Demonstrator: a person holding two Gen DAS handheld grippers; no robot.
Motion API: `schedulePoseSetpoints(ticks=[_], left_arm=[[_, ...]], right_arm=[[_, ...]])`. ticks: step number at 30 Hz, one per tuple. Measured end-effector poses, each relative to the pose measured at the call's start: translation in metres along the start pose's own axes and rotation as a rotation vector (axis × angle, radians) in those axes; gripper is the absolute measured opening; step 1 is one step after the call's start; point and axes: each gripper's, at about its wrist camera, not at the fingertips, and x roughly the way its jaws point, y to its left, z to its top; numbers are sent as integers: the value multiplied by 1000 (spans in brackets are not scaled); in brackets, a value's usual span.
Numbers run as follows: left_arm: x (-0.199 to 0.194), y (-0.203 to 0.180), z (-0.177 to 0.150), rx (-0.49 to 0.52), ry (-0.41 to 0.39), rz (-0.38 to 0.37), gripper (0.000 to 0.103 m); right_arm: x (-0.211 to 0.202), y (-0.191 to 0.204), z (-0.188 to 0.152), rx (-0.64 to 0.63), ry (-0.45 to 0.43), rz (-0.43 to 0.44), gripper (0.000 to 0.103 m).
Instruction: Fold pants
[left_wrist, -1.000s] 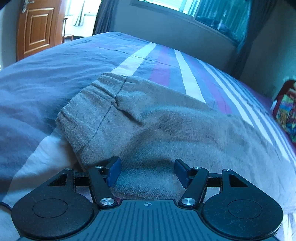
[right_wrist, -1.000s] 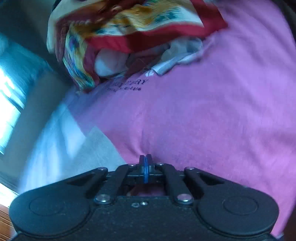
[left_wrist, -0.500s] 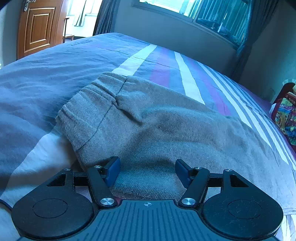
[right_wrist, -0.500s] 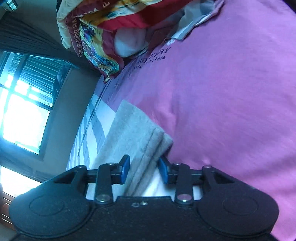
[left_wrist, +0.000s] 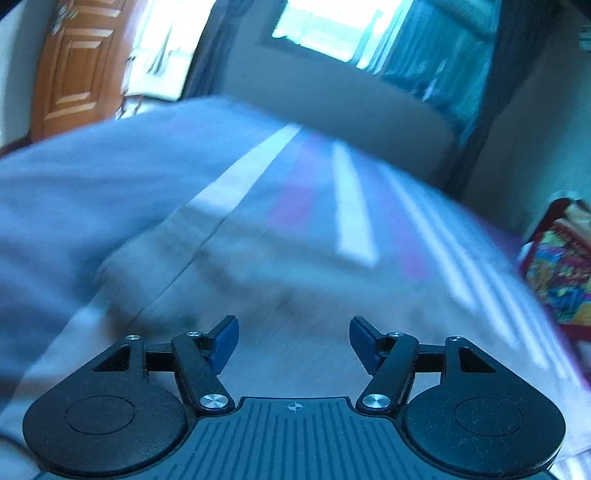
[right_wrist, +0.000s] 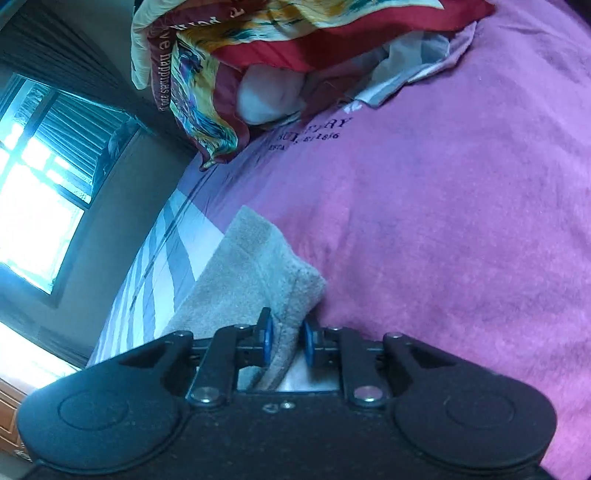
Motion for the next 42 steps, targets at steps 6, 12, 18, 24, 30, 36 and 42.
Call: schedulePoseSetpoints(ticks=[6,12,18,24,30,36,42], left_arm=[[70,-49,16,113,117,82,66],[84,-51,0,157,171,115,68],[55,-15,-17,224,198,176,68],[25,6,-10,102,104,133,68],[15,14,-24,200,131,146,68],[-4,19,-23,193,101,127,68],[-5,18,-11,170,62,78,68]], right_arm=[[1,4,0,-23,-13,-17,19],[5,9,5,-5,-15,-31,25],[7,7,6,-9,-8,0,43],[16,16,12,-42,4,-18,21],[17,29,15,-94,22,-64,18],[1,89,10,-215,-57,-45,18],[0,136,3,-292,-69,-53,18]])
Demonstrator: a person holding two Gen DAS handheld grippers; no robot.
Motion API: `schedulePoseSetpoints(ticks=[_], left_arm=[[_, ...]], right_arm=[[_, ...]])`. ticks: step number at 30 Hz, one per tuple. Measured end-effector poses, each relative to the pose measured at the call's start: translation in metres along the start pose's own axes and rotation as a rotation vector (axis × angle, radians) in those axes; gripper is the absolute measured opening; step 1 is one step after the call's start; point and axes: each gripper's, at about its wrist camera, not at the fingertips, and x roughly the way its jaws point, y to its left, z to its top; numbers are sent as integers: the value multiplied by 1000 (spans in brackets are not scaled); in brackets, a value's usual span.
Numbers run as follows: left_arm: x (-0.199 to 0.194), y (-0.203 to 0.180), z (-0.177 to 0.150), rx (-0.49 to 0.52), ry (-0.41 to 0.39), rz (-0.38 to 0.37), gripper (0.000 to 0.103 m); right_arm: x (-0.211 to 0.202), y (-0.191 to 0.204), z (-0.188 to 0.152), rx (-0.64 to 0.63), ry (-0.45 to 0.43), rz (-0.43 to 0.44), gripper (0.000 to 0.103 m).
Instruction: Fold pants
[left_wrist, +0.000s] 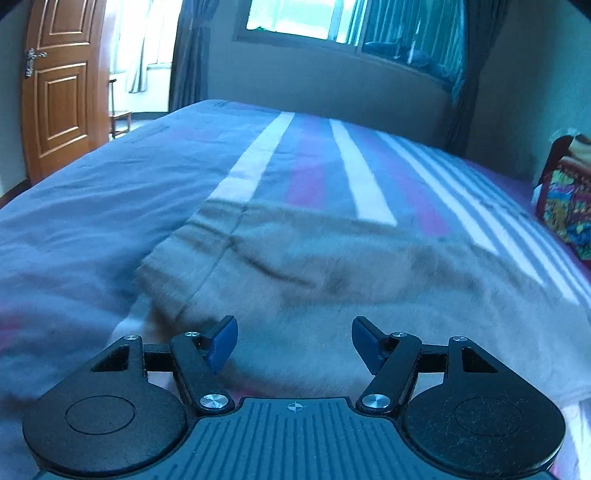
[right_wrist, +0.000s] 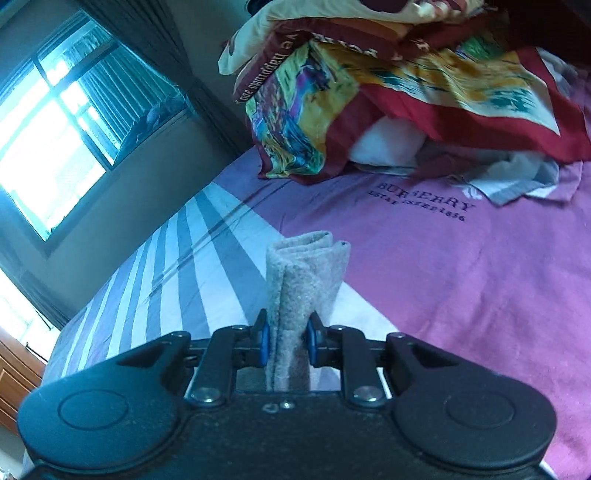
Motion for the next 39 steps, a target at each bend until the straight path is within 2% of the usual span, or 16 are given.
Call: schedulePoseSetpoints(ticks=[3,4,6,8,10,13,17,20,24,28,32,36,39], left_arm=[[18,-10,14,26,-7,-7,68],[28,-11,17,30,9,7,68],[59,-5,16,13,117,14,68],[66,-8,10,64,104,16,68],[65,-15,9,116,107,31,68],[52,-15,11,94,97,30,68],[13,-3,5,104,24,46,69],[-12,20,-4,63,9,44,69],[-26,46,-15,6,30,70,69],[-32,62,-29,-33,48,75,69],[-40,69,-43,-60,46,76,69],[-42,76,-54,-77,59,81,69],[-47,81,-61,-87,59,82,69]], right_arm=[[-1,-3,1,5,-1,-24,18],[-1,-8,0,14,3,-36,18],[-1,-20,-2,20,9,-68,18],[0,-32,-5,35,23,-99,18],[0,-45,-8,64,38,-116,18],[1,-56,-14,81,52,-121,18],[-2,-48,-14,61,42,-80,18],[-5,-17,-7,-20,17,-32,18],[-10,47,-8,-153,-11,76,17],[-9,133,-39,-305,3,232,17],[-2,207,-104,-476,95,367,17],[7,244,-179,-646,243,480,17],[11,262,-226,-777,324,485,18]])
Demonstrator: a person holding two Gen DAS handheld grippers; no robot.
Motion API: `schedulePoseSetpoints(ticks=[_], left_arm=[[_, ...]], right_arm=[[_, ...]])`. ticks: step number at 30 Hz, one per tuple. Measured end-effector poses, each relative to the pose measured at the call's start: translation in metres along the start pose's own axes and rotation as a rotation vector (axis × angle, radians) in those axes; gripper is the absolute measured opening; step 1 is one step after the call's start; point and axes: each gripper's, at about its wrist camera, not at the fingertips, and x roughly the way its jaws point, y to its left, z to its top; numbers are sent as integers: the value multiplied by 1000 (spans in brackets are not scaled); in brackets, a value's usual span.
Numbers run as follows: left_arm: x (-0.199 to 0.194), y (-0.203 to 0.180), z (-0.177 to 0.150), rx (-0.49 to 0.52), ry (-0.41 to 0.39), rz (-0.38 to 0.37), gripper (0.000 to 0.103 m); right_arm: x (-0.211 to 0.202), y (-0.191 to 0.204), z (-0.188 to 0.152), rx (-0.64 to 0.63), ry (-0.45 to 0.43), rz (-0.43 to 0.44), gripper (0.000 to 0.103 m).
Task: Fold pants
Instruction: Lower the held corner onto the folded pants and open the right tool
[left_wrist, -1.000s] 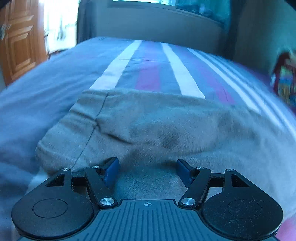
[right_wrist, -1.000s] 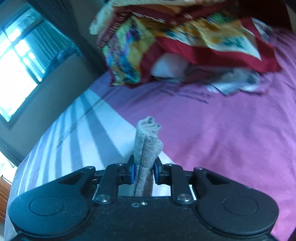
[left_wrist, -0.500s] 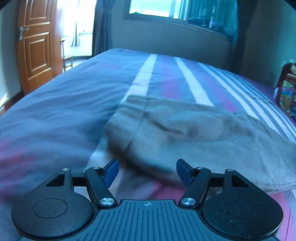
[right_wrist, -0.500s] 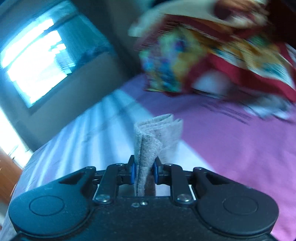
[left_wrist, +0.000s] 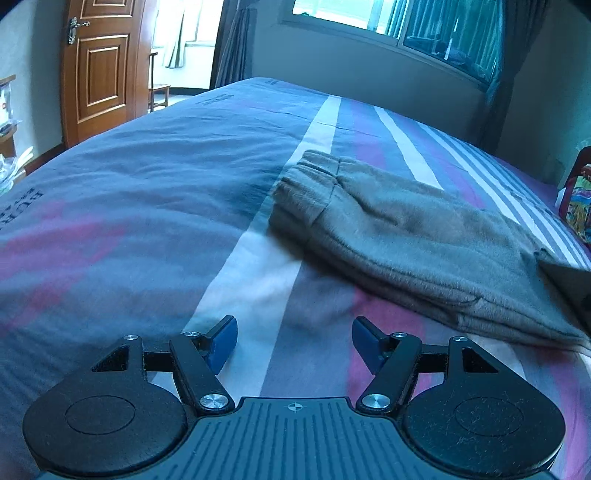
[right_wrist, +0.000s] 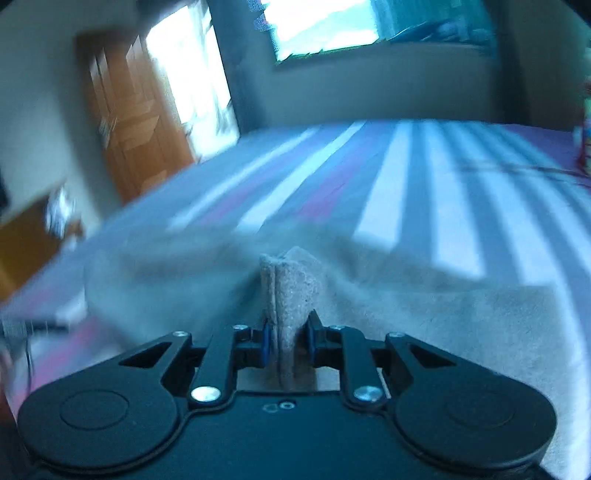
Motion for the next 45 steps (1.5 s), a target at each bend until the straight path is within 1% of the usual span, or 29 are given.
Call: schedulePoseSetpoints(ticks=[1,4,6,11,12,13,14,15,16,17,18,19,22,23,25,27,28,30,31,32,34,36,37,39,40,42,43,44,45], left_arm=[[-1,1,-1,-2,-1,-1,69],[-3,4,-3,-8,-6,0,69],[-4,4,-4,-12,-9,-1,69],[-8,-3,-5,-10,-11,-13,69],[-10,-5,-4,-7,-11,-17,69],[-12,-8,-3,-5,-12,-20,69],[-15,-11,-2,-6,-17,-26,69],[-18,-14,-1,-9,-25,-34,69],[-21,-18,2,-18,-32,-49,69],[-23,-24,5,-31,-40,-75,69],[-24,-32,8,-45,-44,-116,69],[-24,-43,12,-51,-46,-164,69],[-16,-85,21,-47,-39,-306,69],[-9,-103,23,-61,-25,-374,68],[6,-135,24,-80,12,-479,68],[26,-167,21,-121,85,-566,68],[36,-180,19,-133,121,-587,68],[54,-200,14,-153,176,-601,68],[61,-207,11,-179,202,-623,66],[70,-213,8,-204,236,-642,57],[84,-223,1,-225,277,-631,56],[93,-229,-2,-254,299,-643,55],[96,-233,-6,-264,308,-649,53],[101,-246,-8,-260,329,-671,38],[103,-255,-11,-243,344,-684,25],[106,-273,-13,-191,359,-702,22],[108,-279,-12,-192,357,-728,20],[107,-281,-11,-226,338,-781,20],[103,-278,-6,-263,300,-851,20]], right_arm=[[6,8,-5,-39,20,-19,18],[11,22,-10,-127,27,-64,18],[11,26,-10,-153,29,-74,19],[16,41,-18,-185,41,-90,24],[23,45,-21,-185,48,-106,30],[26,50,-24,-176,54,-101,45],[25,57,-26,-175,51,-73,54],[19,63,-27,-173,24,-25,57],[9,68,-27,-155,-16,57,54],[0,71,-27,-143,-50,92,53],[-6,72,-27,-145,-71,83,50],[-13,70,-27,-139,-84,59,45],[-37,38,-27,-47,-120,-1,42],[-46,23,-29,-12,-136,-33,42],[-66,-10,-36,66,-152,-103,42],[-85,-38,-45,123,-167,-172,43],[-95,-52,-52,153,-179,-217,44],[-112,-76,-64,217,-192,-279,43],[-121,-88,-72,257,-202,-300,41],[-129,-97,-77,289,-209,-305,40],[-138,-110,-87,334,-212,-303,39],[-143,-118,-96,360,-202,-304,39],[-143,-121,-99,373,-200,-302,39],[-144,-127,-104,410,-195,-292,39],[-142,-130,-106,431,-191,-288,39],[-142,-134,-108,458,-194,-283,40],[-143,-136,-108,472,-195,-283,40],[-145,-137,-110,484,-195,-280,40],[-147,-139,-111,494,-197,-278,40]])
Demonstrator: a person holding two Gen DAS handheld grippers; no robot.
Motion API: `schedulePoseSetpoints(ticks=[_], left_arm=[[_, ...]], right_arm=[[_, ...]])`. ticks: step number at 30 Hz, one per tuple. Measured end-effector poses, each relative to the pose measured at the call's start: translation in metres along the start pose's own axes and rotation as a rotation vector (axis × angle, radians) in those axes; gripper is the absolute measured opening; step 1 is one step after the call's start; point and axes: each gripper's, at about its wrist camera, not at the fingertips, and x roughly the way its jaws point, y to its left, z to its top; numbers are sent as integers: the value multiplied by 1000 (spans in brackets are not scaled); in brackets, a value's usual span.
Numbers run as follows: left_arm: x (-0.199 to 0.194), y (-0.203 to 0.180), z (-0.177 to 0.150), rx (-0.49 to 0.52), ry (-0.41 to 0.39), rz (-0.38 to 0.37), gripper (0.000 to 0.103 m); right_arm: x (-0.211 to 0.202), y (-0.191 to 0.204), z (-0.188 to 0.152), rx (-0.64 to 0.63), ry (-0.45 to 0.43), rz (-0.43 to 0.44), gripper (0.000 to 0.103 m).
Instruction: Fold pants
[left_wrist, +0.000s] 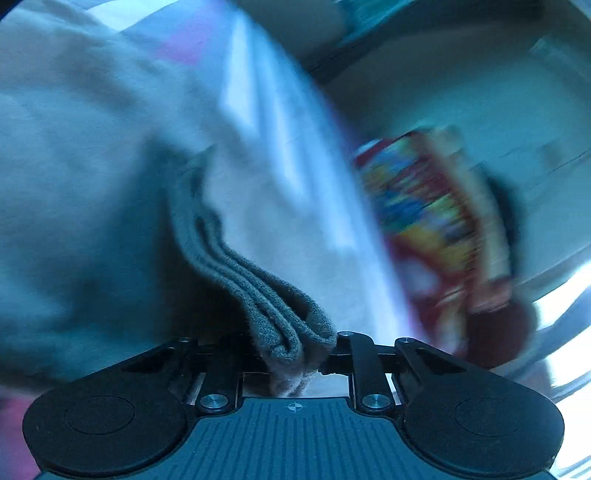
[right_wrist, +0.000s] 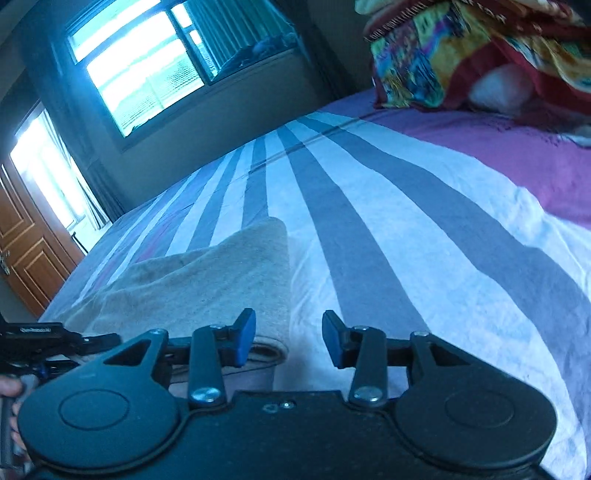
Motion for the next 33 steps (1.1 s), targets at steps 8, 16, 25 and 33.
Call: schedulePoseSetpoints(ticks=[8,16,25,33], left_arm=[[-20,43,-12,-22,-6,9,19],[-16,15,6,52,-55,92,49],[-24,23,54,12,-115,117,63],[-15,36,74,139,-48,246,16]], right_arm=[[2,-1,4,-48,7,1,39],[40,28,2,-132,87,-23,32],[47,21,2,-98,110,-4,36],[46,19,0,-96,113,6,38]])
